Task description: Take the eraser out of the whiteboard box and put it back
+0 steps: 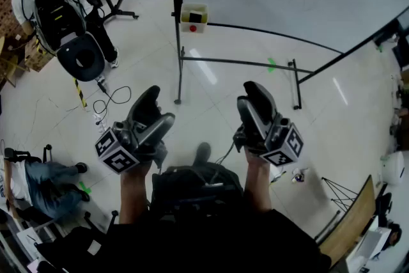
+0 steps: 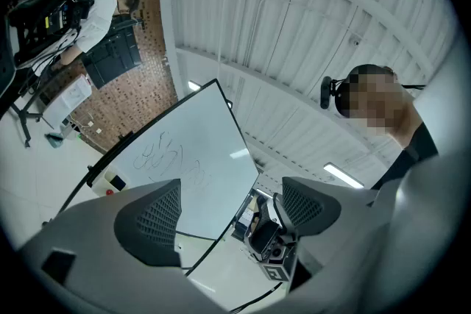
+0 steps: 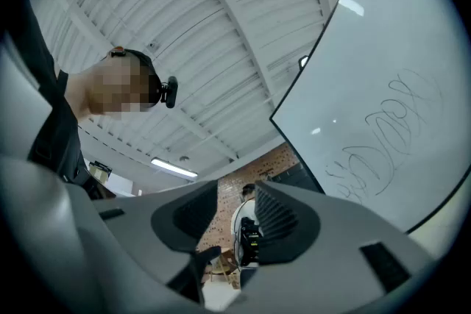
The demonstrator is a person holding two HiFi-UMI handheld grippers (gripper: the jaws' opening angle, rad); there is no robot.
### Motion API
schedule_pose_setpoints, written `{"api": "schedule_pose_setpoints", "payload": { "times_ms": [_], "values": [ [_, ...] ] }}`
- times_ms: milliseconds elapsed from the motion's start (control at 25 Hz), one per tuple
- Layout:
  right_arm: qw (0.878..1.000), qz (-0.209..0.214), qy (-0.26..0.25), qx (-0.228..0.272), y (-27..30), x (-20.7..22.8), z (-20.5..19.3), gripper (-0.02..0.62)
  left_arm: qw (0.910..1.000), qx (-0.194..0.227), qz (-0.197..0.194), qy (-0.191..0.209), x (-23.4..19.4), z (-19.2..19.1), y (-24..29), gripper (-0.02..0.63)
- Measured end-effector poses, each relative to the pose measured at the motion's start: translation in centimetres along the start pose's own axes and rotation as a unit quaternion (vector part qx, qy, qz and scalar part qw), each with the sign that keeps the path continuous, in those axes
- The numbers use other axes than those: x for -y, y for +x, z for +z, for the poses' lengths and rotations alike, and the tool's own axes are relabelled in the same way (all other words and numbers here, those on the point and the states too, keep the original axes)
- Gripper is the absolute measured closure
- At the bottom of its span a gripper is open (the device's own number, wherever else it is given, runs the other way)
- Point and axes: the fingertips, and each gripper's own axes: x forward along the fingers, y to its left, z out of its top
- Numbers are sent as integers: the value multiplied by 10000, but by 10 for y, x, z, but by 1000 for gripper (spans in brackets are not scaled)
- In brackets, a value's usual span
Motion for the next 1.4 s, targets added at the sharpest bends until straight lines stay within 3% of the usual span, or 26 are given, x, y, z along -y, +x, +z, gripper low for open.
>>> {"api": "schedule_pose_setpoints", "payload": {
  "times_ms": [160, 480, 760, 1400],
  "values": [
    [9999, 55, 76, 106, 3, 19, 20, 433, 9999, 46, -30, 152, -6, -6, 23, 178],
    [9997, 150, 194, 65, 4, 55, 22, 433, 9996, 96, 98, 238, -23, -6, 48, 178],
    [9998, 14, 182, -53, 30, 89, 10, 433, 9999, 96, 20, 61, -66, 8, 67, 178],
    [9979, -531, -195, -330, 168, 192, -19, 433, 9976, -19, -570, -391, -210, 111, 136, 178]
  ]
}}
